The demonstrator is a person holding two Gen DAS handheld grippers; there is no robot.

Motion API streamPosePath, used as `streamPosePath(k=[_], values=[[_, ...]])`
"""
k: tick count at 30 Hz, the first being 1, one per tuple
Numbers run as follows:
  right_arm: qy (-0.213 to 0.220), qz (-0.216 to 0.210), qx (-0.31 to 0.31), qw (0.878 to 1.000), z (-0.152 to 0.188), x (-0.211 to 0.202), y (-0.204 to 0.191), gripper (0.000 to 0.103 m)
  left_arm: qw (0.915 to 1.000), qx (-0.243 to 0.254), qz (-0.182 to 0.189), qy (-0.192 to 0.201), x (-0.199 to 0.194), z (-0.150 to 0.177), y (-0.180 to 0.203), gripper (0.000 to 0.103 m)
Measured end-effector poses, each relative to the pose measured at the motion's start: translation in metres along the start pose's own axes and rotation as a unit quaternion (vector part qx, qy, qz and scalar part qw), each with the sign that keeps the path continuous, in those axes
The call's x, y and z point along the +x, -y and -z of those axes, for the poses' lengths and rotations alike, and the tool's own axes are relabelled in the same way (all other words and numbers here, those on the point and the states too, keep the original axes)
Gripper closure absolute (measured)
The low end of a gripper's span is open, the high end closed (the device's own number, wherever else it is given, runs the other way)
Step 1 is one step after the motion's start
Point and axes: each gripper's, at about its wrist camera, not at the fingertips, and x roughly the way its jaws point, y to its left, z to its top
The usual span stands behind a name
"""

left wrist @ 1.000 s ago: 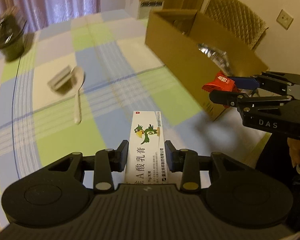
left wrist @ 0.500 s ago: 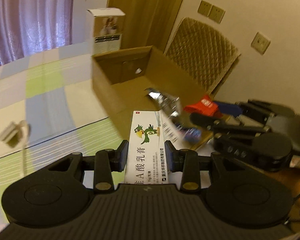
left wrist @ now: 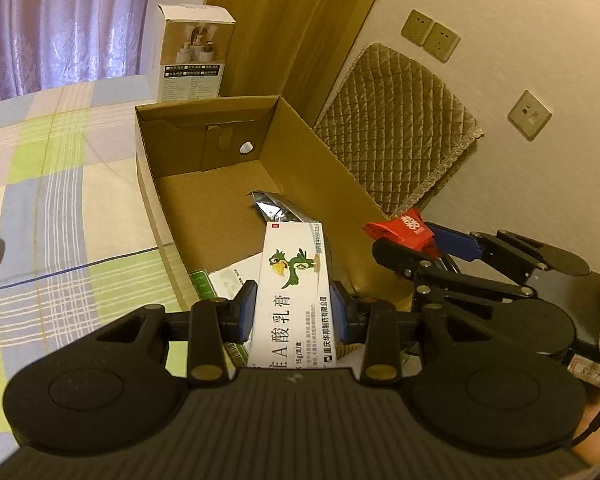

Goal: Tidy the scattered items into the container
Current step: 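Carry the candy packet and ointment box into the cardboard box and release them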

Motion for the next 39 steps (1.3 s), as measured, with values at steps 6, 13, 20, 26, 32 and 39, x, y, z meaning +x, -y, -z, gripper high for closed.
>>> streamPosePath(k=[6, 13, 20, 26, 32, 39], values=[[-0.002, 0.0, 0.003, 1.0, 0.0, 0.006, 0.006, 0.055, 1.0, -0.002, -0.005, -0.003, 0.011, -0.002, 0.001, 0.07], [-0.007, -0.001, 0.006, 1.0, 0.0, 0.012, 0.01, 0.055, 0.9996, -0.024, -0.013, 0.004, 0.017, -0.002, -0.003, 0.061], [-0.012, -0.005, 0.012, 1.0, 0.001, 0.017, 0.012, 0.055, 0.9991, -0.031, -0.028, 0.009, 0.006, 0.007, -0.022, 0.057], [-0.018, -0.013, 0.02, 1.0, 0.004, 0.023, 0.011, 0.055, 0.998, -0.05, -0.037, 0.016, -0.007, 0.018, -0.037, 0.055], [0.002, -0.033, 0.062, 0.998, 0.002, 0.022, 0.018, 0.018, 0.9976, -0.058, -0.033, 0.017, -0.012, 0.023, -0.045, 0.055], [0.002, -0.017, 0.069, 0.997, 0.004, 0.015, 0.021, 0.018, 0.9967, -0.069, -0.039, 0.018, -0.017, 0.03, -0.053, 0.053]])
